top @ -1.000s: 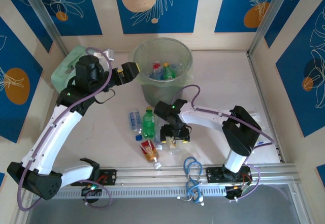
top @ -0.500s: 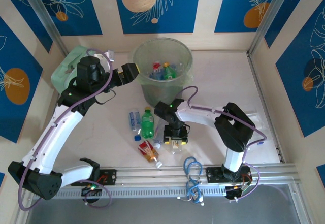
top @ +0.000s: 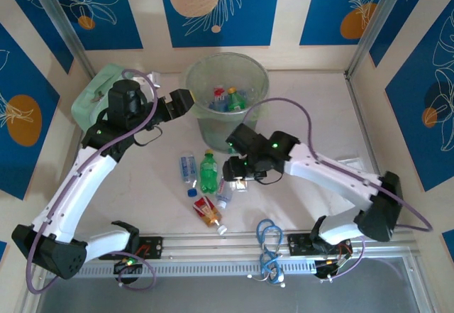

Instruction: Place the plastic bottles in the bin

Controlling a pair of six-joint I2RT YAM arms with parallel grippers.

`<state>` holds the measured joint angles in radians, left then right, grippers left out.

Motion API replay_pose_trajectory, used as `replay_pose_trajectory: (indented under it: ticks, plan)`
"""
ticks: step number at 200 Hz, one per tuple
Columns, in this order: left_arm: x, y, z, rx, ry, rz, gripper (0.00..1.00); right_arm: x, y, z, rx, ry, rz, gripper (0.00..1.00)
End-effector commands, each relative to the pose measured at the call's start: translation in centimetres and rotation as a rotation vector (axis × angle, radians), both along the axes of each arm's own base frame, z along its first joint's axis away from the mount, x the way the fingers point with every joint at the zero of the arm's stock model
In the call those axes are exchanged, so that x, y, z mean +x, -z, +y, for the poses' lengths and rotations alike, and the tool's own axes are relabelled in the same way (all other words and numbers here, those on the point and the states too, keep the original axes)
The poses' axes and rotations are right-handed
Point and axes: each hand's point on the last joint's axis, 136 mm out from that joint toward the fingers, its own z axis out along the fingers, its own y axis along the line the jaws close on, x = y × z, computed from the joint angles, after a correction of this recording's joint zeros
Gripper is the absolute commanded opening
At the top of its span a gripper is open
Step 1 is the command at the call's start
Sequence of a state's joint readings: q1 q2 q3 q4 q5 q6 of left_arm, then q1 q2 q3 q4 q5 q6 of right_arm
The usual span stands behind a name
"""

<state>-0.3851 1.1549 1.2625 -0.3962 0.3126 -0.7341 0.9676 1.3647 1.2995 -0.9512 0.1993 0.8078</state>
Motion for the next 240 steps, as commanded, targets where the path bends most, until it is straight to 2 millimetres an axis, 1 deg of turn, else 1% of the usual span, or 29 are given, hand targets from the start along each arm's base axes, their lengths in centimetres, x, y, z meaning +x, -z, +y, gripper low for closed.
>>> replay_pose_trajectory:
  ticks: [1, 25, 37, 53, 72, 83, 112, 141, 154, 187, 212, 240]
  plan:
    - [-0.3, -1.6, -2.1, -0.157, 0.109, -0.004, 0.92, 0.8, -6.0, 2.0, 0.152, -0.106, -0.178, 0.55]
    - [-0.7, -3.3, -3.4, -0.262, 0.179, -0.037, 0.92, 1.3, -11.5, 3.3, 0.296, -0.168, -0.295, 0.55]
    - [-1.1, -4.4, -4.0, -0.299, 0.226, -0.059, 0.93, 1.3, -13.6, 3.8, 0.359, -0.197, -0.326, 0.56]
    - [-2.0, -5.8, -4.9, -0.335, 0.295, -0.084, 0.93, 1.4, -15.6, 4.3, 0.424, -0.227, -0.341, 0.57]
    - [-3.4, -7.3, -6.0, -0.362, 0.385, -0.122, 0.96, 1.4, -17.0, 4.8, 0.475, -0.262, -0.336, 0.56]
    - [-4.0, -7.7, -6.6, -0.371, 0.429, -0.133, 0.96, 1.3, -17.8, 5.0, 0.497, -0.278, -0.342, 0.57]
    - [-5.3, -8.7, -7.4, -0.412, 0.511, -0.162, 0.95, 1.5, -18.8, 5.2, 0.528, -0.293, -0.336, 0.58]
    - [-6.2, -9.5, -7.9, -0.426, 0.567, -0.190, 0.91, 1.1, -19.0, 5.6, 0.545, -0.320, -0.310, 0.59]
    - [-6.5, -9.6, -8.1, -0.423, 0.582, -0.195, 0.87, 1.0, -18.8, 5.8, 0.540, -0.329, -0.296, 0.59]
    - [-6.5, -8.9, -8.6, -0.412, 0.609, -0.173, 0.77, 1.0, -18.7, 6.0, 0.549, -0.339, -0.284, 0.59]
    - [-6.9, -9.0, -8.9, -0.426, 0.637, -0.176, 0.73, 0.9, -18.6, 6.2, 0.556, -0.347, -0.272, 0.59]
    - [-7.2, -9.5, -9.2, -0.457, 0.662, -0.187, 0.62, 0.9, -19.0, 6.1, 0.564, -0.347, -0.278, 0.59]
